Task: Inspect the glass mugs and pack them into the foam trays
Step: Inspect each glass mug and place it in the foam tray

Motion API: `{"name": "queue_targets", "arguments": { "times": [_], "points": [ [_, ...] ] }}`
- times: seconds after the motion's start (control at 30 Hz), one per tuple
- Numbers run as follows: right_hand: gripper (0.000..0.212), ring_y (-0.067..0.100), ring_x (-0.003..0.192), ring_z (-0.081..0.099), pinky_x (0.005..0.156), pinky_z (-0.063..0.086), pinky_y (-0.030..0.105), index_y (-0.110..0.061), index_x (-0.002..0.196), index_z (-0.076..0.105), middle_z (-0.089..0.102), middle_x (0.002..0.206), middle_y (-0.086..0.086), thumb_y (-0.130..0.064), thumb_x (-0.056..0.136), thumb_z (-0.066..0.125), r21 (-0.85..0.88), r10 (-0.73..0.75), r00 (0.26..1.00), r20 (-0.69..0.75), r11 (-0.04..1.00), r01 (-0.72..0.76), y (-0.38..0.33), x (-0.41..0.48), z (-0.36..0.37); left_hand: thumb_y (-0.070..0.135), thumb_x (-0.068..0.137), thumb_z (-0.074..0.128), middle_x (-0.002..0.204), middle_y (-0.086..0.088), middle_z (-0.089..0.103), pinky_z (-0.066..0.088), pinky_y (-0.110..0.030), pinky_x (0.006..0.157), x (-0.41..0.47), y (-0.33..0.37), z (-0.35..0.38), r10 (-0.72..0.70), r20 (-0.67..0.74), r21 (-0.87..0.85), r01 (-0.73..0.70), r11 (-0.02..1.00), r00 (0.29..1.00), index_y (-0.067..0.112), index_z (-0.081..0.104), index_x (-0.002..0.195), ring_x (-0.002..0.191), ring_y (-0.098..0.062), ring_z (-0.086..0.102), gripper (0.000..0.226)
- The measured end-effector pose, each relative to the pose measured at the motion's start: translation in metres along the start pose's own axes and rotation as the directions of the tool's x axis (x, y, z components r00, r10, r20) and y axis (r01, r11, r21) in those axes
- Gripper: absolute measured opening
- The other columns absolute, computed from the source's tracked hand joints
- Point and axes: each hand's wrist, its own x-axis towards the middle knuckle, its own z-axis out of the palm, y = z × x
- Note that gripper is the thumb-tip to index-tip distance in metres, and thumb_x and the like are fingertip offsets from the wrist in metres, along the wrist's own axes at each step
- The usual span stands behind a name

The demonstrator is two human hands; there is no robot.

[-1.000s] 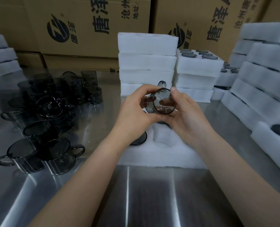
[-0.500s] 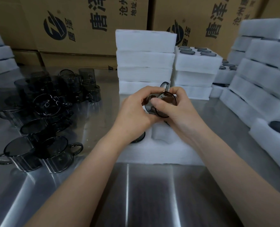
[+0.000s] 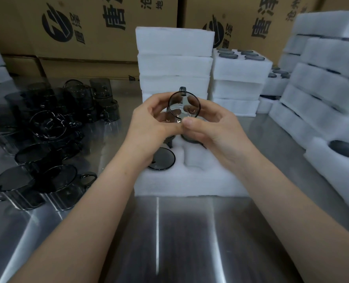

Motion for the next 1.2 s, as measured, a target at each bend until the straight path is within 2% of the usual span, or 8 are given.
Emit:
{"name": "queue_targets", "arguments": {
  "times": [0.13,0.33,0.47,0.67,0.87,0.97,1.07,1.2],
  "points": [
    [0.027,0.018,0.093,0.072,0.078,0.056,0.028,-0.022,0.107,0.074,0.075,0.104,0.0,-0.008,0.085,0.068,0.093,0.011,0.997,0.071,0.995,-0.018,-0.003,-0.001,-0.001,-0.017,0.067,0.073,0.119,-0.007,0.068,0.054,-0.028,0.081,0.002,-0.002,-0.005,-0.033,0.038,-0.089,0.036,0.995,0.999,0.008,0.057,0.125,0.103,-0.02,0.069,0.065],
    [0.014,0.03,0.086,0.072,0.076,0.059,0.04,-0.011,0.102,0.071,0.075,0.097,0.01,-0.014,0.095,0.059,0.166,0.064,0.996,-0.054,0.985,-0.054,-0.006,0.0,-0.002,-0.018,0.068,0.072,0.122,-0.006,0.067,0.053,-0.028,0.084,0.002,-0.004,-0.005,-0.012,0.092,-0.057,0.017,0.998,0.996,0.008,0.055,0.127,0.107,-0.017,0.067,0.066],
    [0.019,0.032,0.08,0.072,0.076,0.06,0.046,-0.015,0.077,0.071,0.075,0.087,0.007,-0.017,0.094,0.062,0.194,0.064,0.995,-0.074,0.98,-0.049,-0.005,0.0,-0.001,-0.019,0.067,0.073,0.124,-0.005,0.066,0.053,-0.03,0.091,0.001,-0.003,-0.004,0.004,0.106,-0.024,-0.002,1.0,0.994,0.01,0.058,0.126,0.113,-0.016,0.064,0.068],
    [0.025,0.031,0.074,0.07,0.059,0.058,0.039,-0.014,0.071,0.055,0.066,0.08,0.005,-0.02,0.093,0.065,0.213,0.061,0.986,-0.158,0.977,-0.026,-0.004,0.0,0.002,-0.022,0.064,0.073,0.121,-0.001,0.066,0.052,-0.03,0.096,-0.004,0.002,0.004,0.049,0.165,0.092,-0.065,0.994,0.985,0.014,0.058,0.127,0.114,-0.013,0.063,0.074],
    [0.016,0.027,0.085,0.066,0.061,0.057,0.039,-0.017,0.078,0.065,0.063,0.086,0.006,-0.024,0.092,0.066,0.189,0.062,0.978,-0.199,0.982,-0.024,-0.005,0.0,0.001,-0.012,0.074,0.073,0.15,0.0,0.043,0.044,-0.033,0.107,-0.008,0.008,0.008,0.045,0.214,0.201,-0.089,0.976,0.976,0.024,0.049,0.138,0.133,-0.012,0.048,0.077],
    [0.01,0.027,0.088,0.066,0.065,0.058,0.043,-0.018,0.088,0.072,0.067,0.081,0.001,-0.022,0.094,0.065,0.217,0.068,0.979,-0.194,0.976,-0.025,-0.006,0.0,0.0,0.001,0.081,0.074,0.16,0.005,0.023,0.036,-0.03,0.113,-0.008,0.004,0.01,0.052,0.246,0.311,-0.13,0.942,0.968,0.028,0.032,0.149,0.143,-0.009,0.031,0.085],
    [0.009,0.031,0.098,0.065,0.088,0.052,0.059,-0.014,0.094,0.073,0.066,0.093,0.004,-0.02,0.092,0.065,0.276,0.097,0.977,-0.189,0.96,-0.042,-0.006,0.0,-0.001,0.026,0.079,0.079,0.161,0.013,0.009,0.035,-0.027,0.114,-0.008,0.0,0.011,0.015,0.251,0.389,-0.115,0.914,0.968,0.038,0.017,0.152,0.143,-0.003,0.027,0.097],
    [0.007,0.028,0.095,0.064,0.085,0.055,0.048,-0.011,0.093,0.069,0.061,0.094,0.007,-0.015,0.092,0.064,0.342,0.122,0.979,-0.164,0.938,-0.059,-0.008,-0.001,-0.001,0.047,0.088,0.06,0.147,0.013,0.031,0.035,-0.016,0.107,-0.007,0.001,0.015,0.001,0.231,0.434,-0.104,0.895,0.973,0.039,0.01,0.153,0.132,0.004,0.036,0.082]
  ]
}}
